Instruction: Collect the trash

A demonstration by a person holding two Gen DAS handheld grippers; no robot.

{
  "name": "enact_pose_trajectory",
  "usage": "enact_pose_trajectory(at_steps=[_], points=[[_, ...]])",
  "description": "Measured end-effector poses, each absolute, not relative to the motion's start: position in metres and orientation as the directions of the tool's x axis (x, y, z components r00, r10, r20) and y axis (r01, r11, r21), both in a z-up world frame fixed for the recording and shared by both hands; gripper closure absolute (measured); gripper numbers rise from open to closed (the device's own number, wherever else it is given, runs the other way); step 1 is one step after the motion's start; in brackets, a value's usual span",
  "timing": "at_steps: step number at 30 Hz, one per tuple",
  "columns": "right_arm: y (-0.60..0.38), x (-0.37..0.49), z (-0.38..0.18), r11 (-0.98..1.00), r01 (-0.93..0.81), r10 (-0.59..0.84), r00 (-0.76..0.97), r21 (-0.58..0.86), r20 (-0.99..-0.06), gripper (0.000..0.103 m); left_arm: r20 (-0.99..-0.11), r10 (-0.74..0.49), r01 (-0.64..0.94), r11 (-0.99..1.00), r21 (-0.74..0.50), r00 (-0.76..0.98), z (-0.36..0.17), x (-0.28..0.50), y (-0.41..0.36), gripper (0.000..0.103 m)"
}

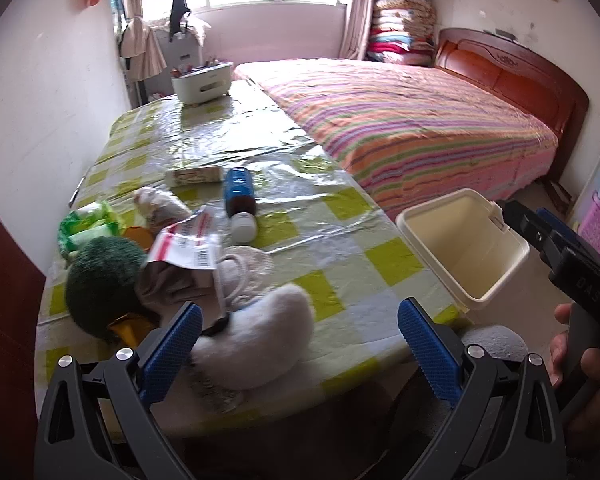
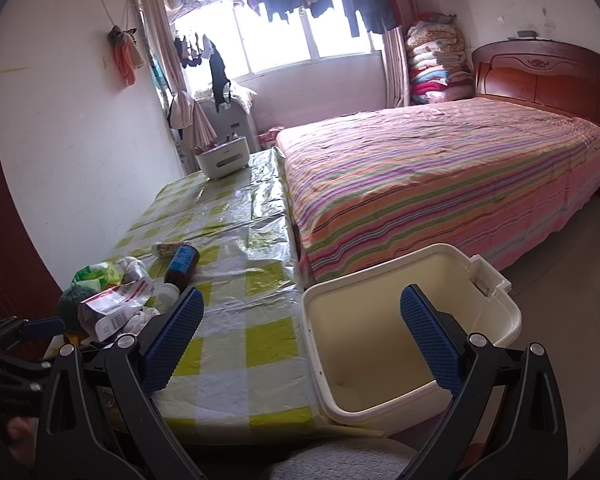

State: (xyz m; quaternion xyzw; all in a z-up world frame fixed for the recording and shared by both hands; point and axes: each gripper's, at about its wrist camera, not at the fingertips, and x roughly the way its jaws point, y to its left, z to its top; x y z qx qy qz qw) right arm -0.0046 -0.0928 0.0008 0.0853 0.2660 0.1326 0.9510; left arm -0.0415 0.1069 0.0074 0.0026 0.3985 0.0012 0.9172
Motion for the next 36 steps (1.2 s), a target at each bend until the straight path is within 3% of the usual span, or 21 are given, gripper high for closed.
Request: enact_pose_trajectory(at_steps=[12, 26, 36], points=[[-0.053, -0.005, -0.005, 0.914, -0.329, 0.405, 0.768, 0.237, -0.496, 0.006, -0.684, 0.04, -0.13, 0.988, -0.08, 0.729, 0.022, -0.077, 0.175, 0.007], [0.013, -0.022, -0.017, 0.709, -0.628, 0.691, 0.527, 0.321, -0.494, 0.006, -0.691, 0.068, -0.208, 0.971, -0.121, 0.72, 0.01, -0.105, 0.212, 0.007], [0.059, -0.029, -0.036, 0.64, -0.716, 0.722, 0.435, 0.28, -0.537, 0.006, -0.705, 0.08, -0.232, 0.965, -0.122, 0.704, 0.003, -0.11, 0.219, 0.007]])
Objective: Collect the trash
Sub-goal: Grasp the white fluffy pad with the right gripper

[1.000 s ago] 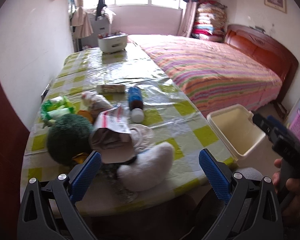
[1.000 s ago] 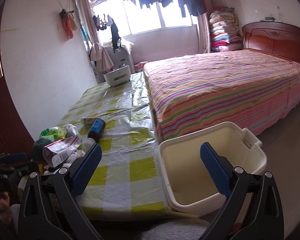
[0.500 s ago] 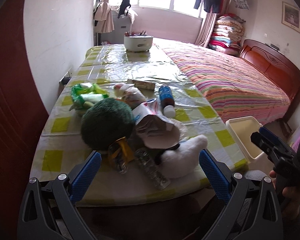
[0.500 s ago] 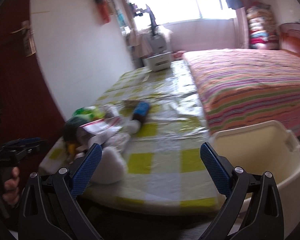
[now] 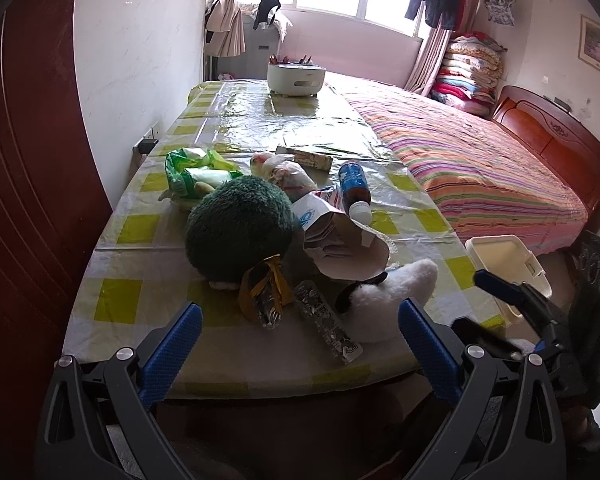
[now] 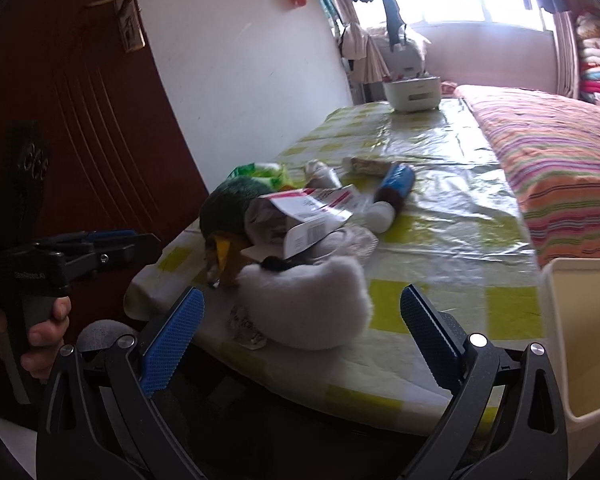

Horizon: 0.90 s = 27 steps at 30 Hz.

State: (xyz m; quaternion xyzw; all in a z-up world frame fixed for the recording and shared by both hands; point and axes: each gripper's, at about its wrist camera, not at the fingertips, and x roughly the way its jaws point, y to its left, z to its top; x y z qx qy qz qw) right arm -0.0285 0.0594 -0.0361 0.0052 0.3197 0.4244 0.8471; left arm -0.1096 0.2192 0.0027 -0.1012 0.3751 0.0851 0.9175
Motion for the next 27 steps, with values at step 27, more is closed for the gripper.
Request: enact_pose_trajectory(at_steps=[27], points=[[0.124, 0.016, -0.086, 0.676, -0.704, 0.613, 0.37, 0.22, -0.698, 0.006, -0.731, 0.088, -0.269, 0.954, -0.135, 0.677, -0.007, -0.113, 0.235, 0.008]])
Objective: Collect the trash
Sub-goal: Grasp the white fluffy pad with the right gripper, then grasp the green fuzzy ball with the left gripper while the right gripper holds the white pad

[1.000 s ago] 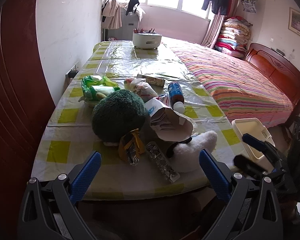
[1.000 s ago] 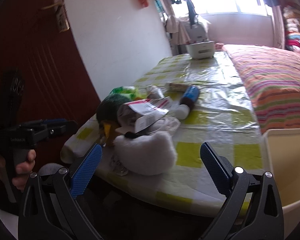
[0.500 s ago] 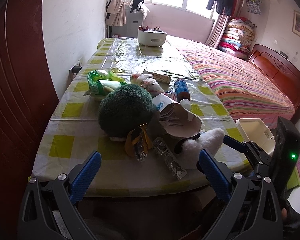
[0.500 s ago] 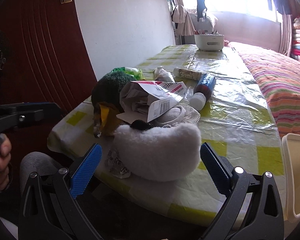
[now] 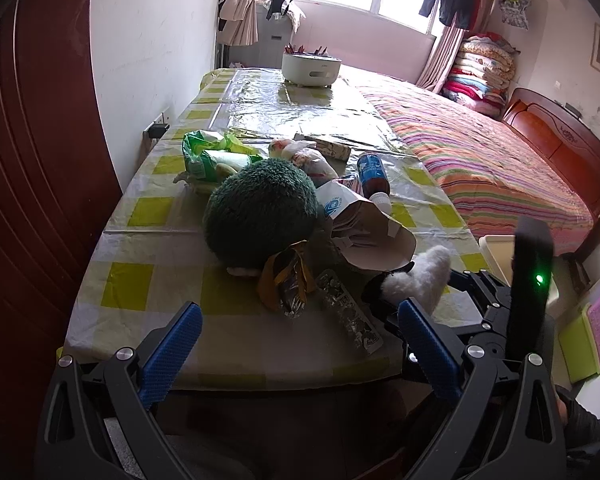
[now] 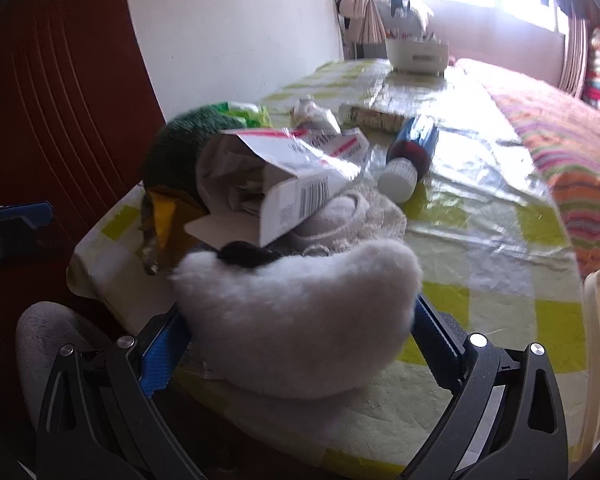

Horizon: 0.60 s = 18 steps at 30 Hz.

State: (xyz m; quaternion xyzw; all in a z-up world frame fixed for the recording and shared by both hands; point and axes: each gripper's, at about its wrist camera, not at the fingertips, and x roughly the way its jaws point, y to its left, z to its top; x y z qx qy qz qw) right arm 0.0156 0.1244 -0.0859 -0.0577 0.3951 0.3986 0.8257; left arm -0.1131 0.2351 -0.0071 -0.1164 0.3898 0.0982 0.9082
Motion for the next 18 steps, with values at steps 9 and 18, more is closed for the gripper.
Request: enact_pose_trajectory(at_steps=[9, 18], points=[[0.103, 0.021, -0.082, 0.647, -0.705, 0.673, 0.351, 0.289, -0.651, 0.025, -0.745, 0.102, -0.271, 0.956, -0.11, 0.66, -0.009, -0.105, 0.23, 0.007], [0.054, 0.03, -0.037, 0.703, -0.682, 0.67, 0.541, 0.201, -0.509, 0.03, -0.739, 0.109, -0.268, 0.958, -0.1, 0.665, -0.006, -0.093, 0.223, 0.008]])
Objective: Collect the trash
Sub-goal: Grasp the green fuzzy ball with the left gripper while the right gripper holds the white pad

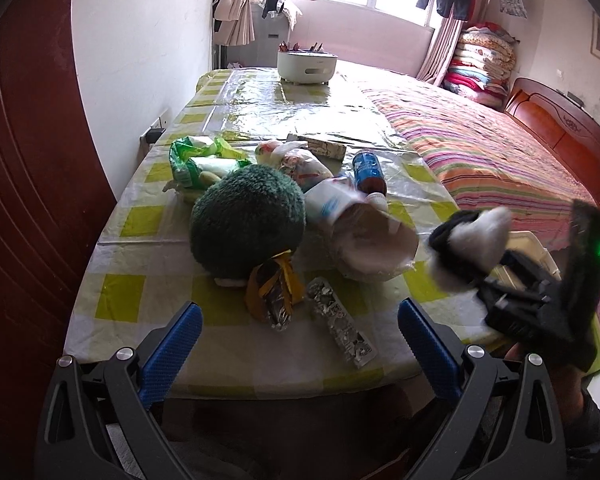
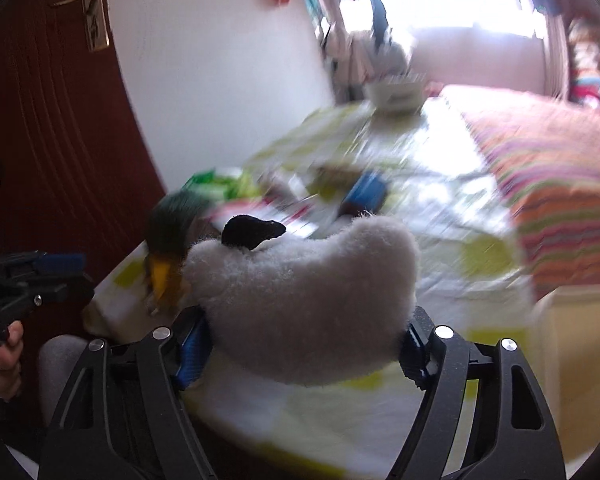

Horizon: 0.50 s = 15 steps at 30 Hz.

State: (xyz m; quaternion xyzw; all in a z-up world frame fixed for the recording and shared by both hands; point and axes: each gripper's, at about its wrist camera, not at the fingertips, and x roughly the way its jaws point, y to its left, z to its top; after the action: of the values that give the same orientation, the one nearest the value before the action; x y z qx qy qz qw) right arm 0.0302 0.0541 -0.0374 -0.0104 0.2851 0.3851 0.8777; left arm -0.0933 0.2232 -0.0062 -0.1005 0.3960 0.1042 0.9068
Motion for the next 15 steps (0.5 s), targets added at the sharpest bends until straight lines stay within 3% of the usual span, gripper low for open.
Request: enact_pose_trajectory(at_steps=[8, 15], points=[[0.022, 0.049, -0.045, 0.752, -0.624, 0.641, 0.615, 0.214, -0.459, 0.029, -0.739, 0.17, -0.319, 0.946, -0.064, 0.652, -0.001, -0.075, 0.229, 0.008], [0.014, 0.05, -0.047, 0.739, -0.621, 0.665, 0.611, 0.261, -0.428, 0.029, -0.746, 0.168, -0.4, 0.906, -0.141, 0.644, 0.003, -0.046, 0.26, 0.008]])
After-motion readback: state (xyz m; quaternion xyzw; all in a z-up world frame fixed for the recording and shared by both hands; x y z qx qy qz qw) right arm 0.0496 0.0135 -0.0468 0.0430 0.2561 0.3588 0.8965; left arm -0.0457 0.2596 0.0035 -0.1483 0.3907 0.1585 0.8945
